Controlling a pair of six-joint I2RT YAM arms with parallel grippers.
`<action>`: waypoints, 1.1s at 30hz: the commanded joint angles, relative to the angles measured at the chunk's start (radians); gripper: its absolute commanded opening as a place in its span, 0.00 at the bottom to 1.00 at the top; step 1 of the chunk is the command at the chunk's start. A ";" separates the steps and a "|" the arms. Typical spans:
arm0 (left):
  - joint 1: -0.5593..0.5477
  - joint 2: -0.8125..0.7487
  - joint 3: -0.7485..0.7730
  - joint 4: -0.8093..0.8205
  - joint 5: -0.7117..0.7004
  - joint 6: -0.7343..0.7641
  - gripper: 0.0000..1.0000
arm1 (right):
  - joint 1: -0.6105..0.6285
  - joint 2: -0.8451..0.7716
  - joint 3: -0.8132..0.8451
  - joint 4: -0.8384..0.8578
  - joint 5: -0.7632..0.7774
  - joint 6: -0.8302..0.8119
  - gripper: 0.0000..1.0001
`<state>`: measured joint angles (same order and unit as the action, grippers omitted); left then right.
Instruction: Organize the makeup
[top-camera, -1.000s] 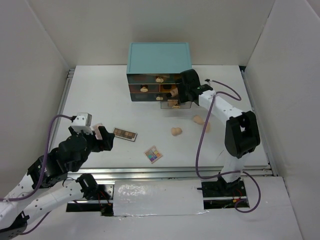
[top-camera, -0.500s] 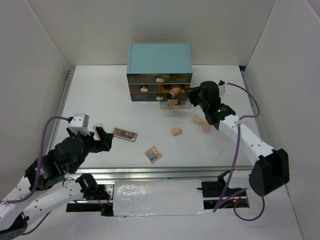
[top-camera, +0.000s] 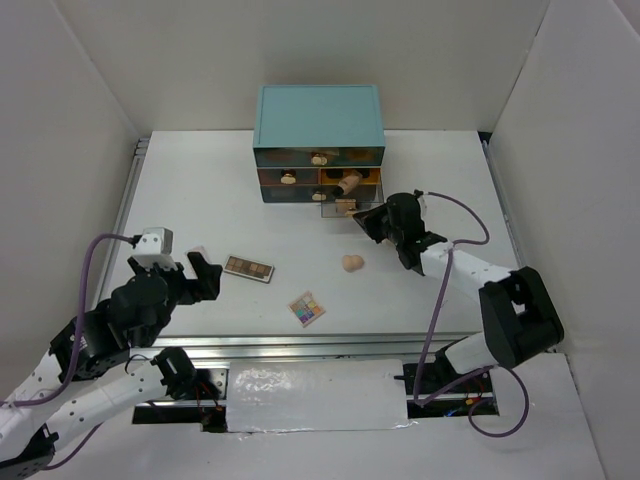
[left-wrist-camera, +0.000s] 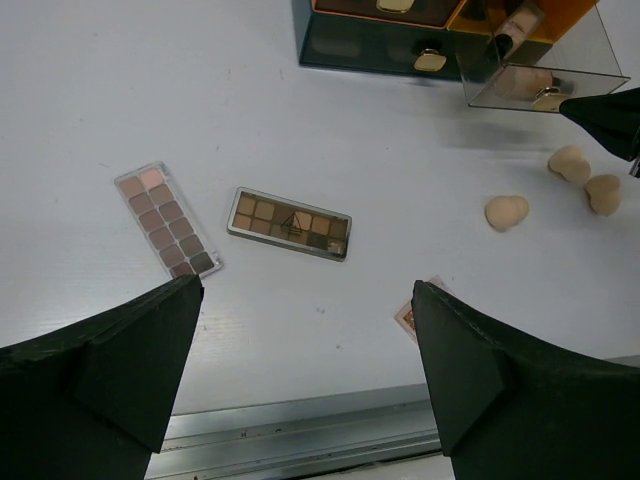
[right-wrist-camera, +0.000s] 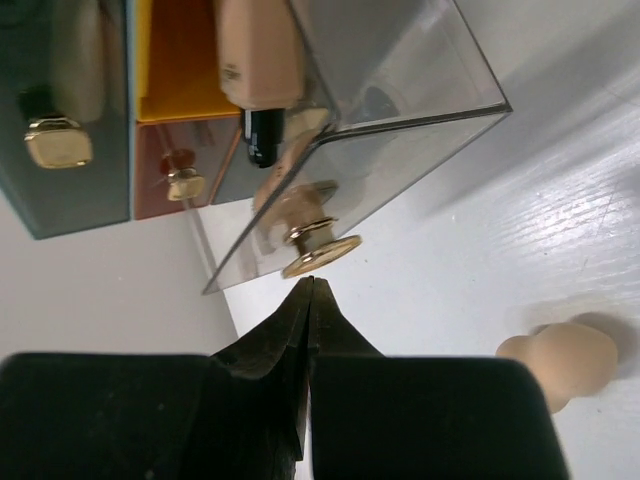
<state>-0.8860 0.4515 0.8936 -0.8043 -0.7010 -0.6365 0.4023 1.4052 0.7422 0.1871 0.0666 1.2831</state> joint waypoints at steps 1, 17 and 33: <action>-0.004 -0.033 0.008 -0.006 -0.049 -0.034 0.99 | -0.014 0.058 0.062 0.091 -0.033 0.018 0.00; -0.013 -0.025 -0.001 0.016 -0.029 -0.020 0.99 | -0.039 0.210 0.285 -0.024 -0.025 -0.036 0.00; -0.016 -0.004 -0.001 0.028 -0.009 -0.008 0.99 | -0.137 0.380 0.365 0.143 -0.165 -0.122 0.00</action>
<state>-0.8955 0.4324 0.8936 -0.8185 -0.7235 -0.6575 0.2928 1.7535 1.0958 0.2310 -0.0734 1.2072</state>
